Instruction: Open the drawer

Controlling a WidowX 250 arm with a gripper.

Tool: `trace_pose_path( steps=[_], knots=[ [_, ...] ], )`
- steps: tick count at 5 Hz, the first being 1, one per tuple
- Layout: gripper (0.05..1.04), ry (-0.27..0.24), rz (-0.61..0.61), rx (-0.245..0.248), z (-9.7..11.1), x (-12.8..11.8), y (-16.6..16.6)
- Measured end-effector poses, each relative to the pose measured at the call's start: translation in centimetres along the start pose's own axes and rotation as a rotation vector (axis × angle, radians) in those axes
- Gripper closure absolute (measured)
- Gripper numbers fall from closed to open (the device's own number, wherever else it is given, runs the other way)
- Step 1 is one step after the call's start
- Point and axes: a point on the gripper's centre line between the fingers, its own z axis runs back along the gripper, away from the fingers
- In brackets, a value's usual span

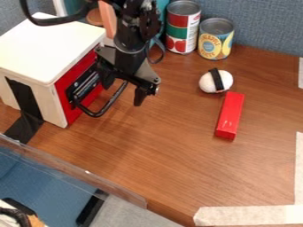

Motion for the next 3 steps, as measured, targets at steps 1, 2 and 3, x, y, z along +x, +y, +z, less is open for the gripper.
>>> trace_pose_path(
  steps=[1, 2, 3],
  knots=[
    [0.084, 0.029, 0.017, 0.01, -1.4, 0.0, 0.4],
    [0.084, 0.046, 0.024, 0.017, -2.0, -0.1, 0.3],
    [0.11, 0.061, 0.042, 0.022, -2.4, -0.2, 0.3]
  ],
)
